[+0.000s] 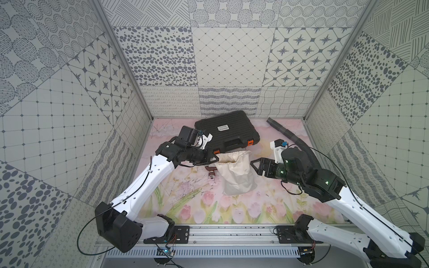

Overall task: Close the soil bag
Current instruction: Adjust the soil bag at the center of the board.

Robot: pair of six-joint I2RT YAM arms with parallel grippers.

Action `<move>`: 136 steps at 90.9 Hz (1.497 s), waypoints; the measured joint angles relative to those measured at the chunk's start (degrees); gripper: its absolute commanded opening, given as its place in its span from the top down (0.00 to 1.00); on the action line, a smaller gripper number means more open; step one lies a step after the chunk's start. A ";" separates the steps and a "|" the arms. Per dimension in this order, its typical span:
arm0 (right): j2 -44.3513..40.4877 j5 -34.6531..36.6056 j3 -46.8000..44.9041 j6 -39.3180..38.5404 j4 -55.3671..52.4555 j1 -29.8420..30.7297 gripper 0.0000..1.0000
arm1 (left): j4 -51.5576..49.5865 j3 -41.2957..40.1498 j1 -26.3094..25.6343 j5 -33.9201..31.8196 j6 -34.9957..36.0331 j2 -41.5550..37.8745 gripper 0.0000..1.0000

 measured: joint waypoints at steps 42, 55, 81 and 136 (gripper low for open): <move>3.10 0.24 6.88 -30.80 -4.94 -5.14 0.19 | -0.20 -0.04 -0.20 0.52 0.07 -0.57 1.00; 0.96 -1.86 3.96 -35.78 -3.67 -10.40 0.23 | -0.46 0.13 -0.20 0.61 0.48 -0.52 1.00; 3.69 -5.79 -0.15 -41.42 0.61 -10.84 0.27 | -0.96 0.42 -0.20 1.25 1.46 -0.52 1.00; 10.40 -6.91 -1.22 -44.85 9.11 -11.10 0.35 | -1.57 0.76 -0.20 2.10 1.92 -0.57 1.00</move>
